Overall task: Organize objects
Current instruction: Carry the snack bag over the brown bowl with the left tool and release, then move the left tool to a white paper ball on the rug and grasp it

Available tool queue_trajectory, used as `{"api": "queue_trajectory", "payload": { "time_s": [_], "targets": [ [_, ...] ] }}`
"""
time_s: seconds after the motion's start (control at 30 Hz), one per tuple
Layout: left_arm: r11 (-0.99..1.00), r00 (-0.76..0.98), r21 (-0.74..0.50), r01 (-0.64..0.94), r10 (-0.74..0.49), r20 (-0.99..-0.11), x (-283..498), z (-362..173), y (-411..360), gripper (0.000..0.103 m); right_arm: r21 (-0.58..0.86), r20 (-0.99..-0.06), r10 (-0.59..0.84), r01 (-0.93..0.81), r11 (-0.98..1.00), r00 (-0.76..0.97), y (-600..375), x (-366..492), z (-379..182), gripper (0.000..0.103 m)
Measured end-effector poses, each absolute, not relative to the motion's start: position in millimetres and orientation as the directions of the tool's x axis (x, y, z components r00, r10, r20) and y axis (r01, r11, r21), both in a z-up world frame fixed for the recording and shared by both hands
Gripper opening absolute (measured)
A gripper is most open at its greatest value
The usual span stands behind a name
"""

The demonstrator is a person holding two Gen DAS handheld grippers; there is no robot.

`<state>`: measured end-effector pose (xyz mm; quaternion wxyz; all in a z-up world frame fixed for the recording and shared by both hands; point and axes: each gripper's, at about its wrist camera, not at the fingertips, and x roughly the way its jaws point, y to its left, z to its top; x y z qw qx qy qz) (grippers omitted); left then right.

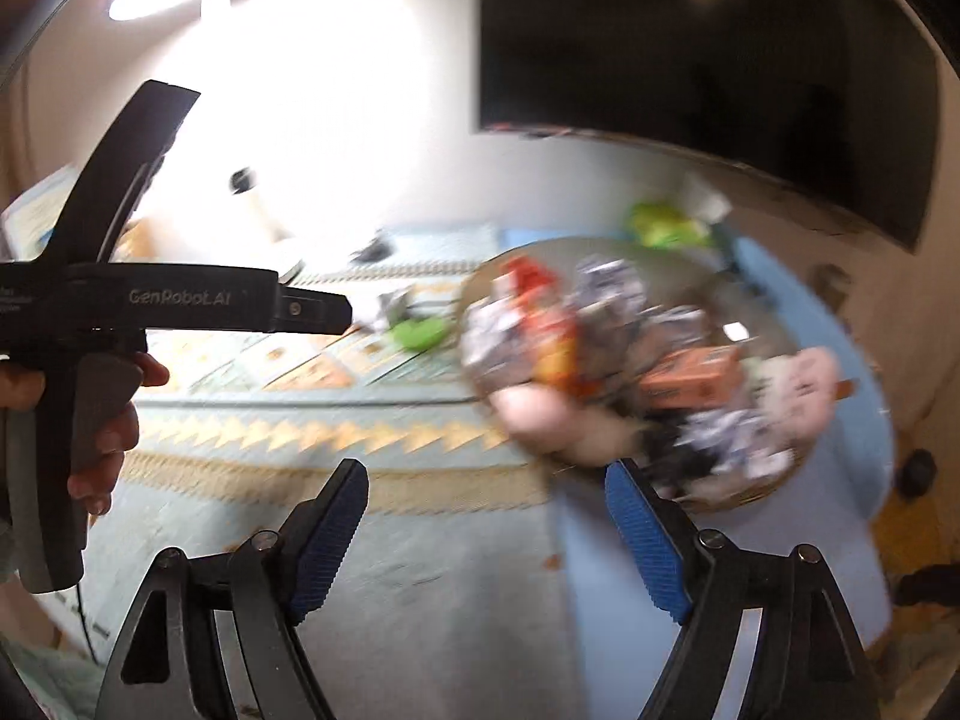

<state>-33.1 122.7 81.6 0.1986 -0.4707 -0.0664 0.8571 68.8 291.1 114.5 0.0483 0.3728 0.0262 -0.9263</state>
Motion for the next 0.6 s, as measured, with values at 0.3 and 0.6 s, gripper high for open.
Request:
{"api": "queue_trajectory", "payload": {
  "time_s": [0.3, 0.6],
  "targets": [
    [-0.949, -0.409, -0.302, -0.091, 0.312, -0.858, -2, 35, 55, 0.096, 0.046, -0.754, -0.225, 0.293, -0.955, -0.617, 224, 51, 83, 0.080],
    [-0.931, -0.454, -0.338, -0.138, 0.363, -0.814, -73, 40, 58, 0.095, 0.153, -0.819, -0.157, 0.054, -0.987, -0.552, 218, 1, 45, 0.080]
  ]
}}
